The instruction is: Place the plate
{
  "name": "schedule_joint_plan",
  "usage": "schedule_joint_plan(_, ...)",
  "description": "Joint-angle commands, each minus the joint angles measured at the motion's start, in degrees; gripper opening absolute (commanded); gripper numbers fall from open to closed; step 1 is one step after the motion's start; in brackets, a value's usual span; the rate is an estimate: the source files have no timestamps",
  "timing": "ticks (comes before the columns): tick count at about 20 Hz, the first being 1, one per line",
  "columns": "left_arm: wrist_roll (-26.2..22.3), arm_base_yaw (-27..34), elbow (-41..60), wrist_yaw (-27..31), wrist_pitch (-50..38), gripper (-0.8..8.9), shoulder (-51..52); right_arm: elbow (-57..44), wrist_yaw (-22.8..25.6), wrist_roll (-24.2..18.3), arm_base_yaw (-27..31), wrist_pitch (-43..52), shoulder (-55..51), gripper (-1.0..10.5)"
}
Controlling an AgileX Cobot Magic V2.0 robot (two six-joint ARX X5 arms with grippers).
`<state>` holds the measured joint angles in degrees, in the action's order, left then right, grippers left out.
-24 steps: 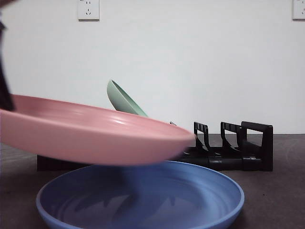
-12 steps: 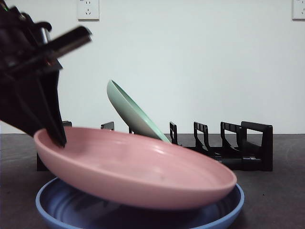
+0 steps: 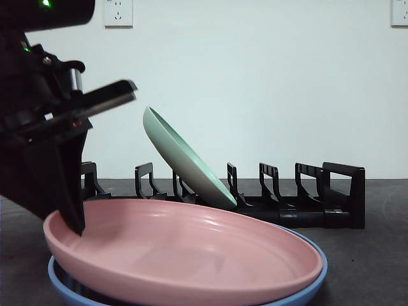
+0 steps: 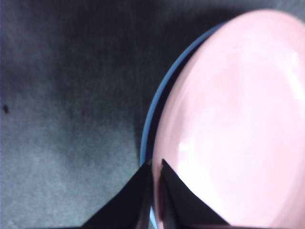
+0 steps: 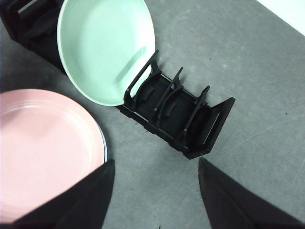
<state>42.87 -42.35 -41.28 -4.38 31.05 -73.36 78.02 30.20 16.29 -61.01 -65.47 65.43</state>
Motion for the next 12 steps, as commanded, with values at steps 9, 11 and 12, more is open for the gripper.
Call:
schedule_joint_plan(9,-0.3,-1.1,-1.0,0.2,2.3,2.91,0.0,1.2,0.3,0.2,-0.6,0.2,0.7,2.8)
schedule_joint_plan(11,-1.3,-1.1,-2.6,0.3,4.2,2.92,2.2,1.2,0.3,0.2,-0.6,0.2,0.7,2.8)
schedule_joint_plan(12,-2.5,-0.8,-4.0,1.4,6.1,3.19,3.4,1.2,0.3,0.2,-0.6,0.2,0.7,2.8)
